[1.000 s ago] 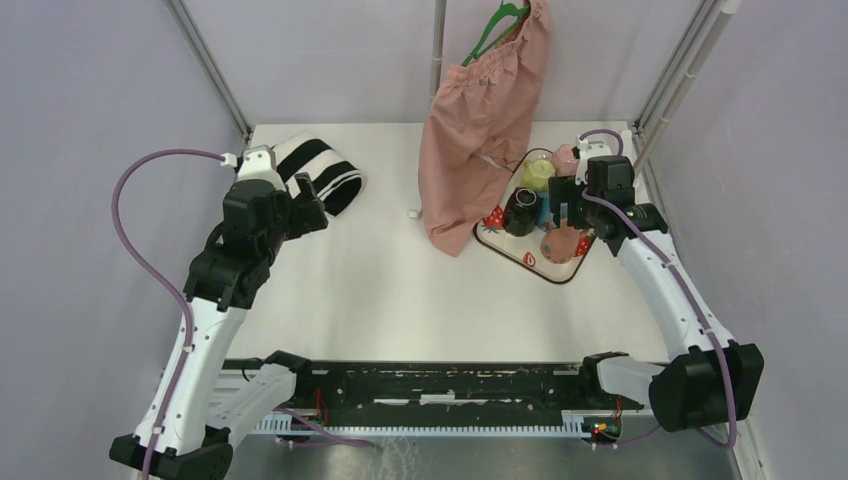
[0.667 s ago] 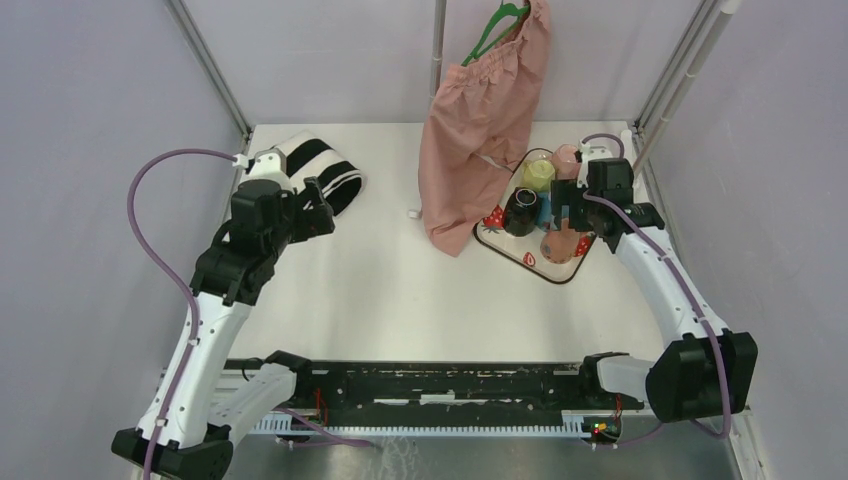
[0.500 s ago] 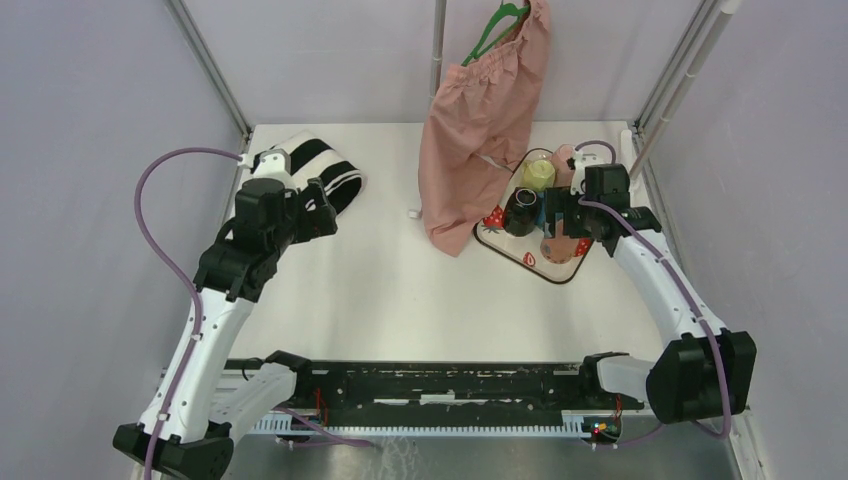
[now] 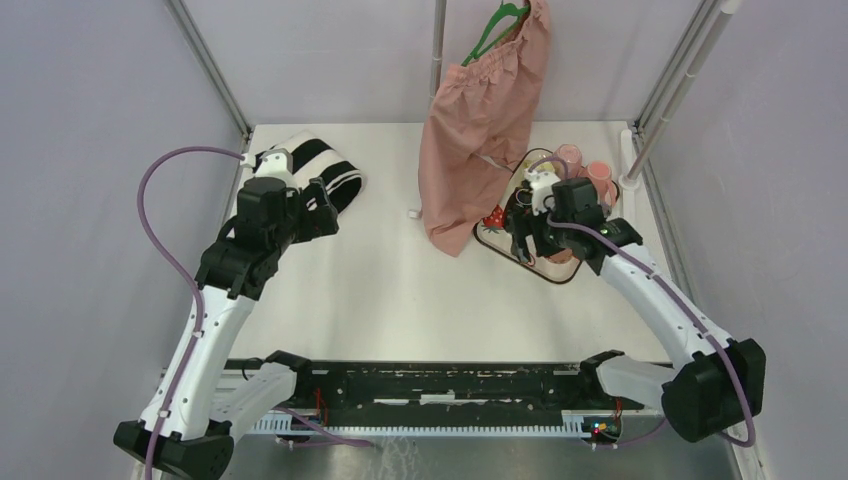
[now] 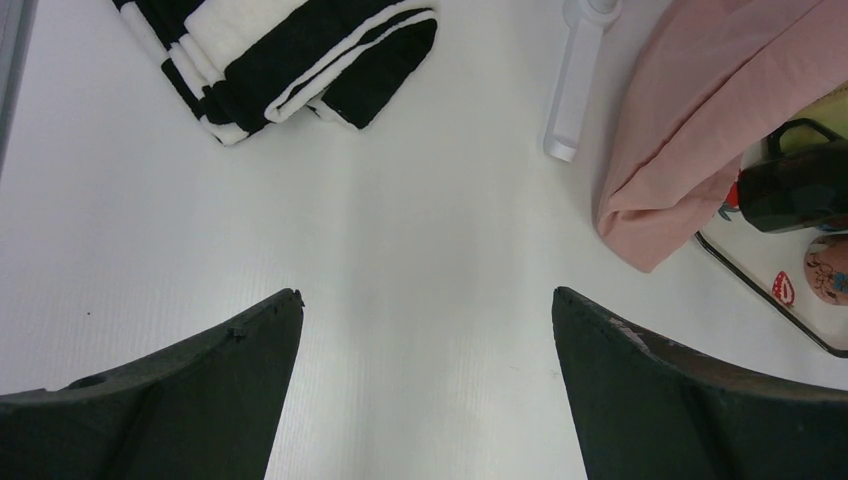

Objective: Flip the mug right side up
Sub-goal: Move the tray to the center of the board.

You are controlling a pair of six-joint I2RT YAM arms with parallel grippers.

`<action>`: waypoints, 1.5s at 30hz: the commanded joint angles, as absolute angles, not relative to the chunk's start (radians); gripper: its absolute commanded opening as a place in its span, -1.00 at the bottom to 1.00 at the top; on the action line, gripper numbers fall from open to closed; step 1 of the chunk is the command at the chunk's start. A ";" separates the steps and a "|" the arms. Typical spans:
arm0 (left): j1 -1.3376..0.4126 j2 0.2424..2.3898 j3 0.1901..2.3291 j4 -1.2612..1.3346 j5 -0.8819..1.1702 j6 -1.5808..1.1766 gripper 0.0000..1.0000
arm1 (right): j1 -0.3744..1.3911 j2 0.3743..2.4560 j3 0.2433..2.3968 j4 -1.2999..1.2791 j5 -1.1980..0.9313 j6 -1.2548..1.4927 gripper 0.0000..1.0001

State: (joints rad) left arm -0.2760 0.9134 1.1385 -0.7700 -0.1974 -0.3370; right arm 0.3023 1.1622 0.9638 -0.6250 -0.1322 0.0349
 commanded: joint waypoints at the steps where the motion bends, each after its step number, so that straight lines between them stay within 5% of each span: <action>1: -0.271 0.915 1.140 -0.747 -0.171 -0.349 1.00 | 0.416 1.213 0.956 -0.582 -0.040 0.008 0.71; 28: -0.272 0.917 1.149 -0.770 -0.183 -0.328 1.00 | 0.640 1.676 1.009 -0.439 0.474 -0.231 0.30; 45: -0.271 0.923 1.153 -0.772 -0.190 -0.318 0.99 | 0.642 1.766 0.979 -0.443 0.429 -0.298 -0.01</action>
State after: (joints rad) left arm -0.2760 0.9226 1.1381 -0.7746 -0.1814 -0.3367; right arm 0.6521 1.7439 0.9817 -0.4198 0.4679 -0.2687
